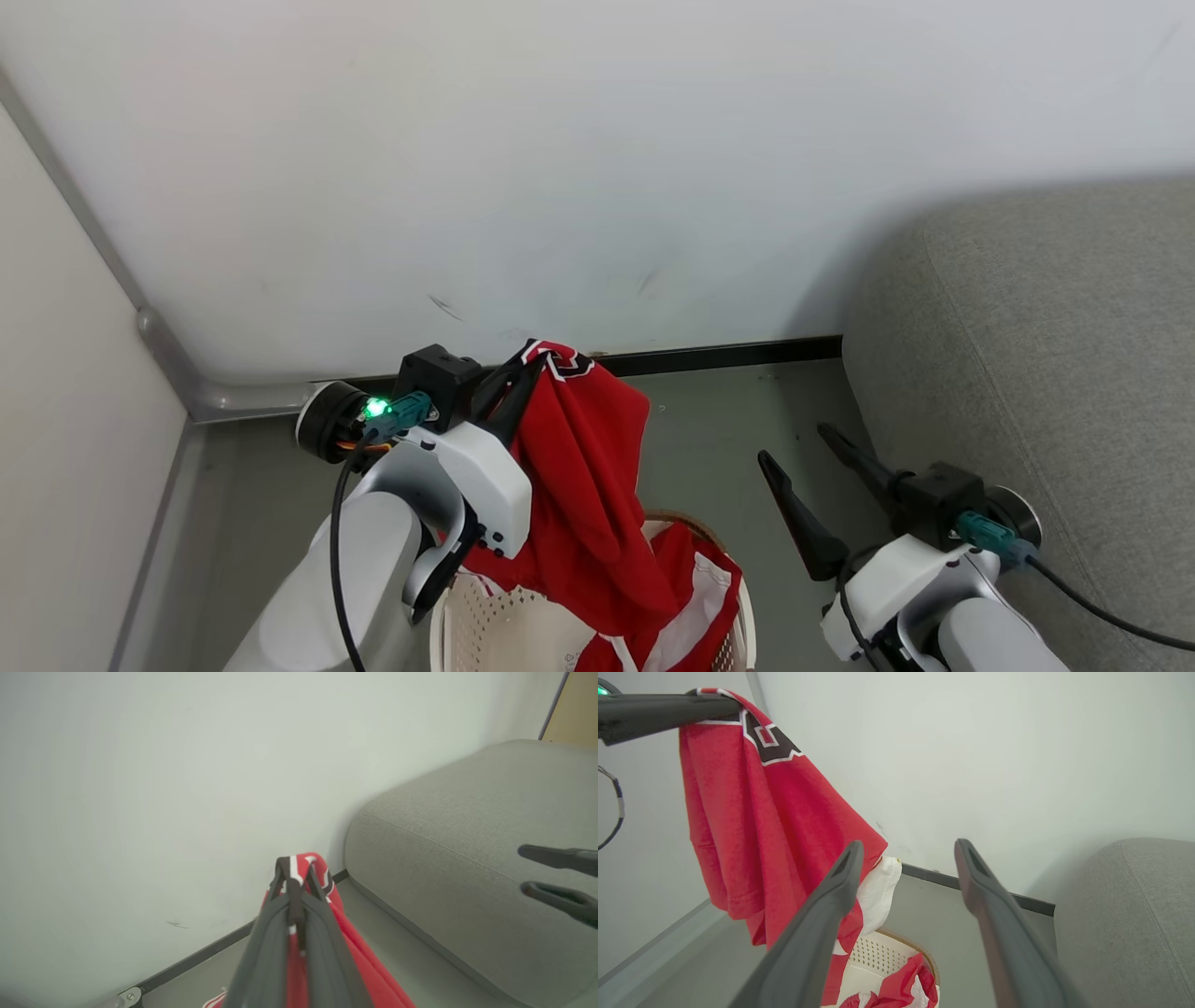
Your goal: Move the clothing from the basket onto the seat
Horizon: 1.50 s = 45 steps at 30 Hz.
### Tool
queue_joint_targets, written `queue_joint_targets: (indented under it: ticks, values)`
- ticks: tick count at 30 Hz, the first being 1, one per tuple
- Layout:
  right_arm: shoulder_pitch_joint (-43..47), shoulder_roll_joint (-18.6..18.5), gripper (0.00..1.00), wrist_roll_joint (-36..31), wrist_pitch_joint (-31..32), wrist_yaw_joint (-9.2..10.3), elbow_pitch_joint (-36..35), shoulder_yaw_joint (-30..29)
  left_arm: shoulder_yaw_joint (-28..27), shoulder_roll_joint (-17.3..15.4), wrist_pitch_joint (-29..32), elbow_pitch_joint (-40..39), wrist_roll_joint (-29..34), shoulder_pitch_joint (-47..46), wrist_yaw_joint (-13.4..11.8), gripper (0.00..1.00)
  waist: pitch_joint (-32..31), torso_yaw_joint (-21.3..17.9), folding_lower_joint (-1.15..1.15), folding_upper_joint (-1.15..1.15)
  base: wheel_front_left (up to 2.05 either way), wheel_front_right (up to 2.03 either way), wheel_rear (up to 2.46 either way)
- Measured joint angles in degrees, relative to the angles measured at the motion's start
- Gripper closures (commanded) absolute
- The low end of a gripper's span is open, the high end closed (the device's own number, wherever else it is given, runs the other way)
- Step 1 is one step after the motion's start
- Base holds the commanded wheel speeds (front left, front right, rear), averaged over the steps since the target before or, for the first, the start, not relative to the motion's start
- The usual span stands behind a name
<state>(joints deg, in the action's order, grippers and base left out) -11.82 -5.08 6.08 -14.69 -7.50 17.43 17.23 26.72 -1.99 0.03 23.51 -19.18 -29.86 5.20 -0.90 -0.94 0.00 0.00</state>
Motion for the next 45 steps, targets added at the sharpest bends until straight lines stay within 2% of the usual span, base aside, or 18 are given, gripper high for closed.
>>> queue_joint_targets:
  ticks: [10,35,45]
  values:
    - [-2.2,0.0,0.0,1.6,0.0,0.0,1.9,4.6,2.7,0.0,1.5,-2.4,-0.5,0.0,0.1,1.0,0.6,-0.3,0.0,0.0,0.0,0.0,0.0]
    - [-9.6,-0.2,0.0,7.2,0.0,-0.01,6.9,22.0,10.9,-0.1,4.0,-8.3,-5.2,-0.2,-0.6,1.0,1.4,-0.9,0.0,0.0,0.0,0.0,0.0]
    - [-11.3,-0.3,0.0,10.0,0.0,-0.01,10.6,24.9,12.4,-0.1,4.5,-9.0,-6.5,-0.2,-1.5,1.0,0.9,-0.3,0.0,0.0,0.0,0.0,0.0]
